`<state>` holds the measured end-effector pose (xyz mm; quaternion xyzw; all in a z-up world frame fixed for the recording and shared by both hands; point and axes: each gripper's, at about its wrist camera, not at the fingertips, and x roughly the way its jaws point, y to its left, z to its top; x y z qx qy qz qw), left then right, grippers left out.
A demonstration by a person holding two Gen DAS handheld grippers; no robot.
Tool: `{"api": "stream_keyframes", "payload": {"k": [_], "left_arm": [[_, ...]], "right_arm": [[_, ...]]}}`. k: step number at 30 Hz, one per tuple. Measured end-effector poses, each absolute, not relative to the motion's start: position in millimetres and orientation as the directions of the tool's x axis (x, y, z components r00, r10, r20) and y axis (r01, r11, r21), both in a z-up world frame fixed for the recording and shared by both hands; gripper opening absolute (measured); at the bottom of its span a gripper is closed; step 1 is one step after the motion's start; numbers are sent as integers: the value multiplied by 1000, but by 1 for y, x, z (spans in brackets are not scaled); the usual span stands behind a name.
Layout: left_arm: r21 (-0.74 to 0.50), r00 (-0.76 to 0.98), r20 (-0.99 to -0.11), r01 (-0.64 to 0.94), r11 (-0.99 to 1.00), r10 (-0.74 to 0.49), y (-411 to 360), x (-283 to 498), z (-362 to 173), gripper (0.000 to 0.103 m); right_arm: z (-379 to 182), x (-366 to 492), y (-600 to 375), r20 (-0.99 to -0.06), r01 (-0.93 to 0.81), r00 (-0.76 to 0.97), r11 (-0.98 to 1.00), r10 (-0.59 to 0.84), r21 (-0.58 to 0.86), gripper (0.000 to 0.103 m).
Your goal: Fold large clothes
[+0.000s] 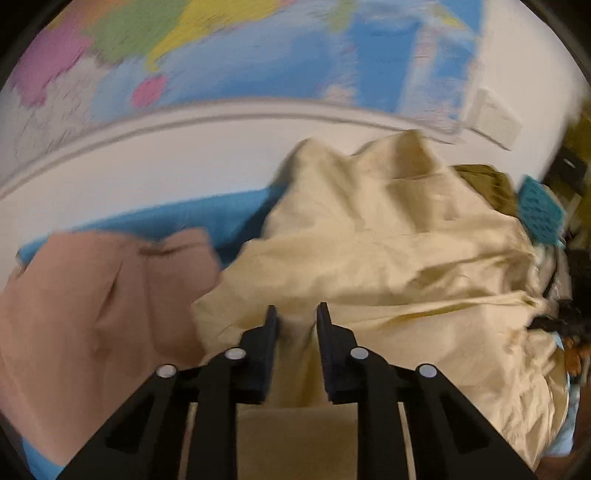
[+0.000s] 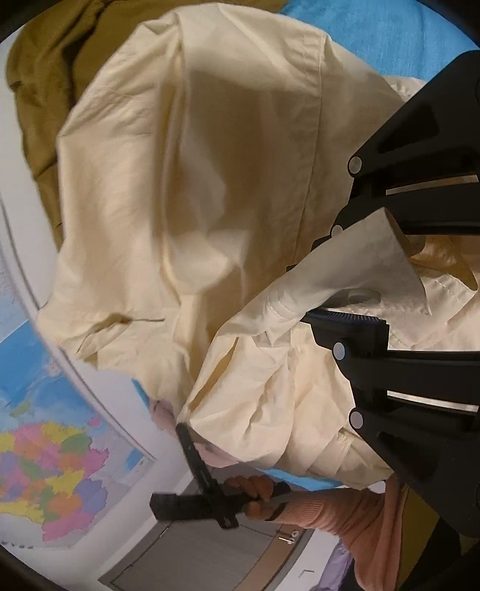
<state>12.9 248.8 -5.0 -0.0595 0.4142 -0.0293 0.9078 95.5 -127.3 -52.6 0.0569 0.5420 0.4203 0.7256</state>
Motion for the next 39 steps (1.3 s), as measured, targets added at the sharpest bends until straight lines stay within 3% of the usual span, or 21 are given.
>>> {"api": "stream_keyframes", "payload": {"k": [1,2,5,9,14,15,17,21,24,27,31,35,39], "left_arm": [[-129,662,-741,24,991,-113,247,10,-4,50],[-127,657,-746,23,992,-111,247,8,-4,76],[-96,652,-750,52,994,-107,240,1,-7,74],[48,598,-800,-19,999,50,233,15,-27,58],[81,559,-822,-71,994,107,239,27,-44,58],[77,567,-817,-73,994,105,239,25,-41,58],[62,606,-790,-70,996,91,239,13,-25,61],[25,694,-720,-24,999,35,237,-21,10,65],[-31,707,-701,93,995,-88,218,-45,19,66],[-36,658,-741,159,987,-133,197,-48,1,66],[-33,561,-821,138,990,-106,182,-29,-40,66],[-10,513,-857,90,996,-55,184,-9,-64,67],[59,514,-858,70,996,15,173,-5,-70,69]], "right_arm": [[-54,96,-128,-735,-541,56,639,676,547,18],[-53,97,-129,-729,-538,56,636,682,553,19],[-43,96,-129,-724,-552,79,635,686,541,19],[-32,99,-126,-715,-574,109,630,691,522,19],[-58,111,-115,-792,-540,83,695,605,474,34],[-57,110,-115,-798,-544,93,702,595,460,38],[-44,104,-119,-794,-553,154,717,588,424,56],[-10,86,-127,-765,-595,285,732,577,331,64],[10,69,-125,-751,-616,428,770,503,164,72],[14,64,-124,-725,-637,410,743,554,207,63],[-7,47,-92,-754,-751,245,611,609,249,39],[-46,62,-71,-833,-743,224,642,506,189,32],[-70,83,-73,-845,-692,180,676,503,255,33]]}}
